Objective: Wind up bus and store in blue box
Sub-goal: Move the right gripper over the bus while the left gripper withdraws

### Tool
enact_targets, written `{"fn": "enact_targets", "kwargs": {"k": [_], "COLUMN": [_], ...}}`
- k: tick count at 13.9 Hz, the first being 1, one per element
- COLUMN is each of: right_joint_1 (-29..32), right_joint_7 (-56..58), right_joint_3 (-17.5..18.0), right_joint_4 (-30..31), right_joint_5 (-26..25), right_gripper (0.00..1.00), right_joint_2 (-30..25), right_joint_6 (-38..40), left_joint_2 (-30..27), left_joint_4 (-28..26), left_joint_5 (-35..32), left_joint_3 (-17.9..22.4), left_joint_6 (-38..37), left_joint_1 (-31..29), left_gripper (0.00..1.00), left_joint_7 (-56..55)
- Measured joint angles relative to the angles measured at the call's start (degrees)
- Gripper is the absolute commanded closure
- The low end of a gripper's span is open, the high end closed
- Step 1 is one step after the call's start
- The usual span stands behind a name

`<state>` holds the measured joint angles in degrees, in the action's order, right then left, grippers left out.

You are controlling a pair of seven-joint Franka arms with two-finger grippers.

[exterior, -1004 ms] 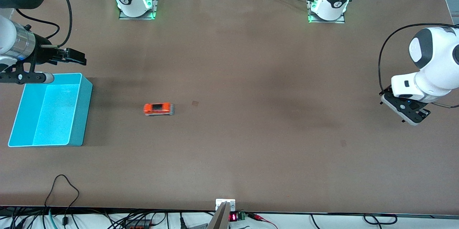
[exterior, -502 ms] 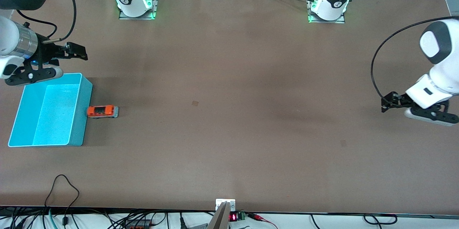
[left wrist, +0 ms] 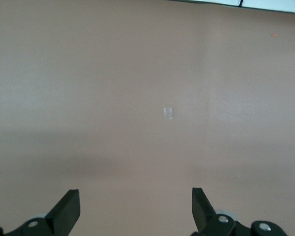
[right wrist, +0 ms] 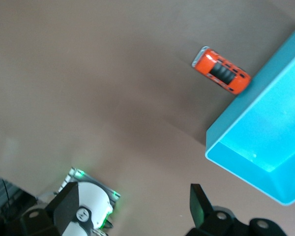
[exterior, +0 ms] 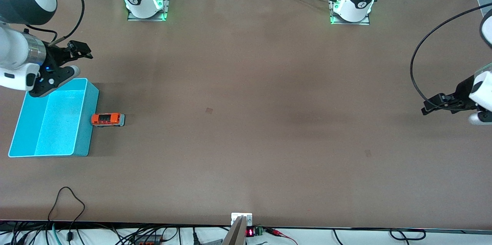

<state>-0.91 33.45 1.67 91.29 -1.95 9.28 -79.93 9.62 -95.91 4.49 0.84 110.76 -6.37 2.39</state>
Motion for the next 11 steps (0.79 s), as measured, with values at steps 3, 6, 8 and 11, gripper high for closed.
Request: {"fn": "enact_targets", "kwargs": {"k": [3,6,8,11], "right_joint_1": [0.1,0.1,0.0,0.0], "right_joint_7": [3.6,5.6,6.3,6.3], "right_joint_3": [0.0,0.0,0.2,0.4], "right_joint_4": [4.5,8.9,9.9,11.4], "right_joint_5": [-0.1,-0.1,-0.1,-0.1], "right_gripper": [0.00,0.00,0.00,0.00], "right_joint_2": [-1.1,-3.5,-4.2,-4.3], "right_joint_6": [-2.1,-5.3,-6.7,-10.2], "left_joint_2": [-3.7,-6.0,-6.1,-6.1], "left_joint_4": [1.2,1.1,0.1,-1.6], "left_joint_5": [0.0,0.0,0.0,0.0], "left_joint_3": [0.1,-0.1,-0.2,-0.3], "left_joint_6": [-4.9,-6.2,-5.9,-4.8], "left_joint_1": [1.3,2.8,2.9,2.9], "left_gripper": [0.00,0.00,0.00,0.00], "left_joint_7": [-2.0,-2.5,-2.8,-2.9]}}
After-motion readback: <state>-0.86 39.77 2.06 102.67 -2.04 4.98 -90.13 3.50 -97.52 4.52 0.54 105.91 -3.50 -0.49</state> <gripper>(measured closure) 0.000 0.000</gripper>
